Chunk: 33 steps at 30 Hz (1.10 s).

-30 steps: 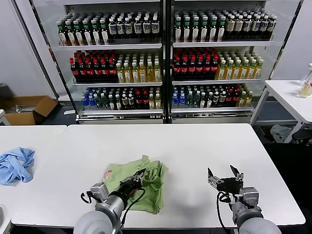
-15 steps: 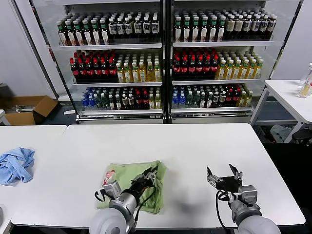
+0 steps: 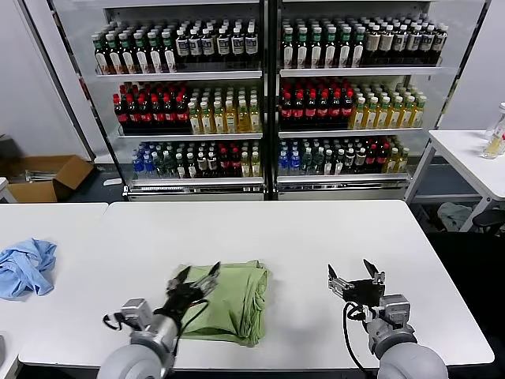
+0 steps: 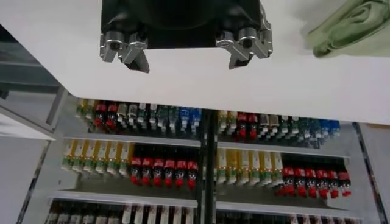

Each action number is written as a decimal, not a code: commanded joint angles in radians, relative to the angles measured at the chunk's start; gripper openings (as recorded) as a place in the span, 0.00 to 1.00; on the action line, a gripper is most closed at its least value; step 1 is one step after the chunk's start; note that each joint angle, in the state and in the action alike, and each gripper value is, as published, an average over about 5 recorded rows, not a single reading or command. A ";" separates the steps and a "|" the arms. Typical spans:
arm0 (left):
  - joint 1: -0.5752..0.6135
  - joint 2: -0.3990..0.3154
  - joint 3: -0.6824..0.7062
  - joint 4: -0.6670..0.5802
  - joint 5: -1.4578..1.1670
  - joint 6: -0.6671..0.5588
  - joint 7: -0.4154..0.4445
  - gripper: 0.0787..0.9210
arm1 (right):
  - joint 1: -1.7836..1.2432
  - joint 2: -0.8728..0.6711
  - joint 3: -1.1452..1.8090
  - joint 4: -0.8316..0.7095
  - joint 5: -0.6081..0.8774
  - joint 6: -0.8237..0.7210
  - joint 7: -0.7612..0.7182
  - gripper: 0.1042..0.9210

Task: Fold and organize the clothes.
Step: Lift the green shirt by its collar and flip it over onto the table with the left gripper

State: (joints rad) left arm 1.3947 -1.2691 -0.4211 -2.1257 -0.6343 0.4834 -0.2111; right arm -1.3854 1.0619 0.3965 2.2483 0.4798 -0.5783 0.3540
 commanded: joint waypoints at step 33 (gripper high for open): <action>0.037 0.018 -0.103 0.197 0.085 0.017 0.116 0.39 | -0.016 -0.002 0.014 0.011 -0.005 0.001 -0.001 0.88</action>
State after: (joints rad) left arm 1.4314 -1.2493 -0.5196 -1.9436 -0.5134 0.4932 -0.1014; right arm -1.4003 1.0581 0.4099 2.2603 0.4766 -0.5782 0.3529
